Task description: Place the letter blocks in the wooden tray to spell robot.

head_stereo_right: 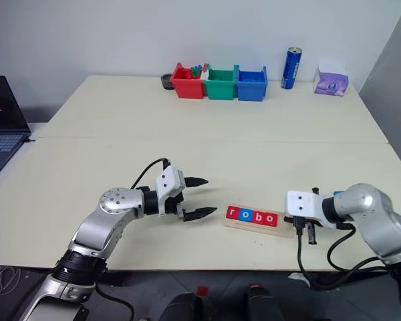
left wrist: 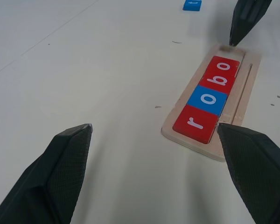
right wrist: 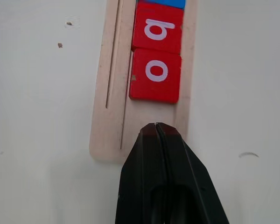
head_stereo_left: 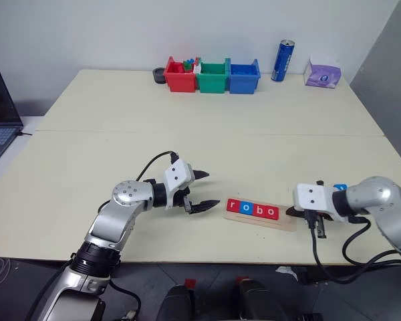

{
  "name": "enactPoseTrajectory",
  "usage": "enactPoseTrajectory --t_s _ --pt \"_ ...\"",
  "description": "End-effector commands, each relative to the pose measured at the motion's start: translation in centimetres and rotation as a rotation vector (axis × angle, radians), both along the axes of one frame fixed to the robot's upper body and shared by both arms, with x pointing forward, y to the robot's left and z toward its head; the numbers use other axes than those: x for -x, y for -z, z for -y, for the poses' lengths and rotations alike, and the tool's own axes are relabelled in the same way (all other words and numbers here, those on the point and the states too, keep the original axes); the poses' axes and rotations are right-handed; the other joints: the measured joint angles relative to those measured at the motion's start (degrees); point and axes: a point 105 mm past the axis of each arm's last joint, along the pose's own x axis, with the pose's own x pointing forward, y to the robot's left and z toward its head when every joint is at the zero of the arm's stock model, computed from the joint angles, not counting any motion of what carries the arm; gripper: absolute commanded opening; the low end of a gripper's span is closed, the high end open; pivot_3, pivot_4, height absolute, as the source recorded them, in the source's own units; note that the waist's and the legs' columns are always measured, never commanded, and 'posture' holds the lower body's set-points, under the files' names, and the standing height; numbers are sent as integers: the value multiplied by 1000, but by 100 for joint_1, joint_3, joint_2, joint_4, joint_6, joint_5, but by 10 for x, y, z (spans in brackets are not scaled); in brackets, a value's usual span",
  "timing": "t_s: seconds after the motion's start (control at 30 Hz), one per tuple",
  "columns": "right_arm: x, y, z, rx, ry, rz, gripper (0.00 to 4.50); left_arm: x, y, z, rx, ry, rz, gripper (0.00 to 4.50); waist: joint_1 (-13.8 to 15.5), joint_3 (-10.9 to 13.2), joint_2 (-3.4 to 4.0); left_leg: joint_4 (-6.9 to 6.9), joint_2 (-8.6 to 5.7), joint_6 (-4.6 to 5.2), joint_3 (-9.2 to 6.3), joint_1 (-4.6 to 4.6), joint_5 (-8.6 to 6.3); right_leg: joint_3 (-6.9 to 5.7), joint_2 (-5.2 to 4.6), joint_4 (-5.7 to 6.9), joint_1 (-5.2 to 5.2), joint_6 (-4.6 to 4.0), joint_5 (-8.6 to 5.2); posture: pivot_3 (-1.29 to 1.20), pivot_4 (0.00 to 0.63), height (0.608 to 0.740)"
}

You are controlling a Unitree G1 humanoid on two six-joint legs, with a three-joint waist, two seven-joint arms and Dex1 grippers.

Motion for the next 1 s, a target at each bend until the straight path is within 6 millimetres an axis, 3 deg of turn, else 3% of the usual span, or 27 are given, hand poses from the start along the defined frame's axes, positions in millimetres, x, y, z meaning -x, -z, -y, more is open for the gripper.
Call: enactPoseTrajectory --t_s 0.03,0.17,0.6,1.0 --pt "16 -7 -9 -40 -33 -39 13 1 -15 4 15 19 56 4500 0 0 0 0 1 0 0 0 0 -1 0 0 0 0 0 0 150 740" --pt "24 6 -10 -35 -30 -82 13 0 -18 7 17 26 60 4500 -3 0 0 1 -1 0 2 0 0 0 1 1 0 1 0 0 150 740" --pt "21 25 -5 -8 10 -101 13 -2 -23 9 17 28 69 4500 -3 0 0 3 -1 0 4 1 0 1 1 1 1 1 0 0 150 740" --pt "12 18 -1 -26 37 -55 13 -2 -22 9 17 30 67 4500 -4 0 0 4 -1 0 4 1 0 2 2 1 1 1 0 0 150 740"
